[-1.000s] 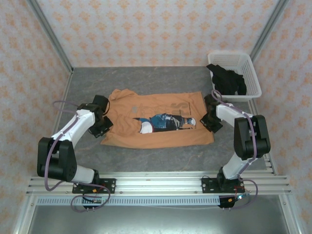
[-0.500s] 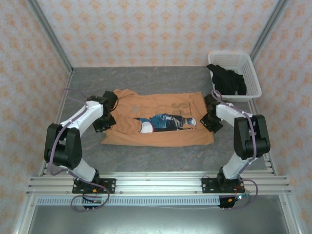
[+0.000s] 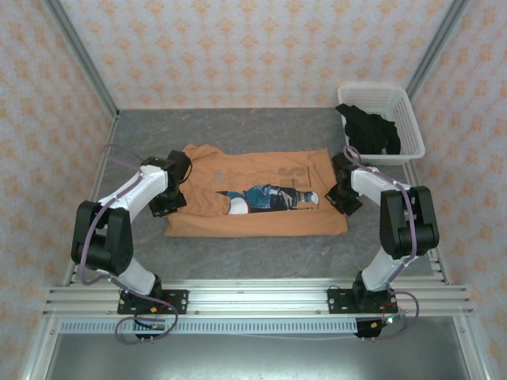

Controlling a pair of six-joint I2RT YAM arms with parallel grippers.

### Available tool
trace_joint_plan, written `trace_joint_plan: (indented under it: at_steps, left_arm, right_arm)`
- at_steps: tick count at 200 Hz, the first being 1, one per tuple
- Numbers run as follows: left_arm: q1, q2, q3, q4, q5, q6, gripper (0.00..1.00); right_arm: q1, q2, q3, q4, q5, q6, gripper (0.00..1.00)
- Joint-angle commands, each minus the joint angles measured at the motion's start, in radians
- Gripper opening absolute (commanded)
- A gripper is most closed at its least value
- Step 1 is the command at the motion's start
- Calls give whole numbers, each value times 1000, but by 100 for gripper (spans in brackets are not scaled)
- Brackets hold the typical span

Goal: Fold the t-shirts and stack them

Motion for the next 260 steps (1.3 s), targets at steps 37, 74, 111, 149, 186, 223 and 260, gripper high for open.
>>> trace_joint_plan:
  at_steps: [37,74,111,149,186,223,260]
  left_arm:
    - [-18,-63,33,-88,-74,-38,35]
    - [-51,-117,1,-95,49,-121,36]
    - [-36,-170,-110,-71,97,-182,20]
    - [19,-171,-187,28,207,-181,7]
    - [25,-109,-234,151,263,-227,13]
    - [71,6,-272,101,103,-214,16]
    - [121,-49,-349,79,24,-189,17]
  right_arm:
    - [2,-53,22,-42,63,-31,11]
    - [12,-125,62,-64,78,-78,31]
    - [37,-220,34,-93,53,-115,31]
    - [59,-296,-88,-78,-47,-120,20]
    - [61,-288,-173,-57,-59,-108,17]
    - [51,-188,-169,-95,38,-80,15]
    - [40,-114,-148,-150,93,-44,15]
